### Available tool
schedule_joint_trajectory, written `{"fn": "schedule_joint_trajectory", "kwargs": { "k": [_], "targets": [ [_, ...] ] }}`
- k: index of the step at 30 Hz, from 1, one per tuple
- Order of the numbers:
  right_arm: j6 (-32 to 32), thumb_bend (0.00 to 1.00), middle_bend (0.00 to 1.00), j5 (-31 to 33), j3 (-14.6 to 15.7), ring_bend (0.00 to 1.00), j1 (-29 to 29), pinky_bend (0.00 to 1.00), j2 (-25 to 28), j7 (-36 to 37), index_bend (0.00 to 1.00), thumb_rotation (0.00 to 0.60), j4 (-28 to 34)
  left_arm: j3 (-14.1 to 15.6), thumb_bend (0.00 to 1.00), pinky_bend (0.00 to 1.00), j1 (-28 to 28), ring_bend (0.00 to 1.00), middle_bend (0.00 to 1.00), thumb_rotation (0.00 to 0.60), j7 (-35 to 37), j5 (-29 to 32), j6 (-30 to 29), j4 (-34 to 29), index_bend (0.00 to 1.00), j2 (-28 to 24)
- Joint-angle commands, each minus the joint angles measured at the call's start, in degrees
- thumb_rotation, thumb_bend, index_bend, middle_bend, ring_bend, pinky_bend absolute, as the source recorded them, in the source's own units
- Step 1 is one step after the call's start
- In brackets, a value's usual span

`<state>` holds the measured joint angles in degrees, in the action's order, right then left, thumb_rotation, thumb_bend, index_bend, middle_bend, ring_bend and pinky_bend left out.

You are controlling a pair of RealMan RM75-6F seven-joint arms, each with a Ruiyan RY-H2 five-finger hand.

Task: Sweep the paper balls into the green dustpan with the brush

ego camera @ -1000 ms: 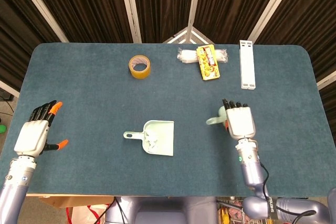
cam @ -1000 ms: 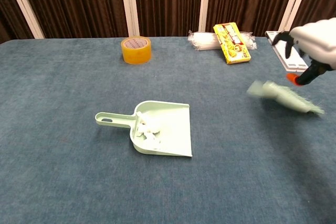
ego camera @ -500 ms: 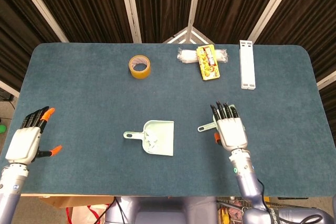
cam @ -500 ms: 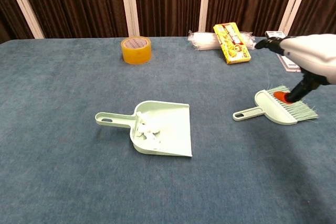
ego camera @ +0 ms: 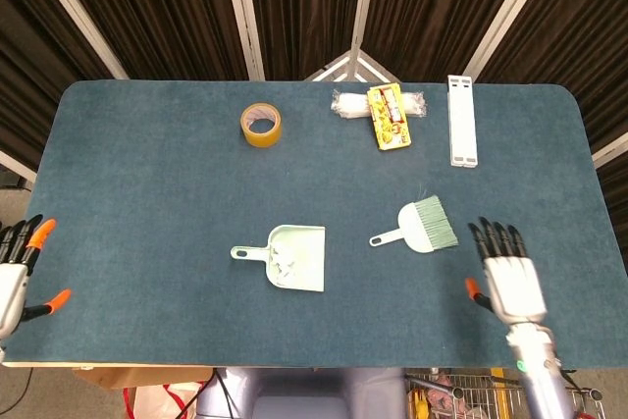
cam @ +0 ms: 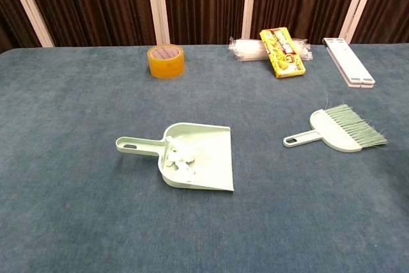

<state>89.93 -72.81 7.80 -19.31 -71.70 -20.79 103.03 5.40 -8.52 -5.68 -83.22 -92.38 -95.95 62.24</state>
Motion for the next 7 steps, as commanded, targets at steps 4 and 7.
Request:
{"fn": "schedule_joint_trajectory", "kwargs": {
  "k": [4,7],
  "targets": [
    [9.19,0.35,0.00,-11.11,4.22,0.00,8.04,0.04,4.36,8.48,0.00,0.600,-7.26,-0.92,0.00,0.00,2.91,0.00,0.00,0.600,1.66,-2.01,-3.89,4.80,0.00,1.54],
    [11.01,0.35,0.00,-13.51,3.99,0.00,9.52,0.04,4.33,10.80,0.00,0.600,-9.91,-1.66,0.00,0.00,2.99,0.00,0.00,0.600,3.12,-1.09,-2.86,4.87,0.00,1.59]
  ]
}}
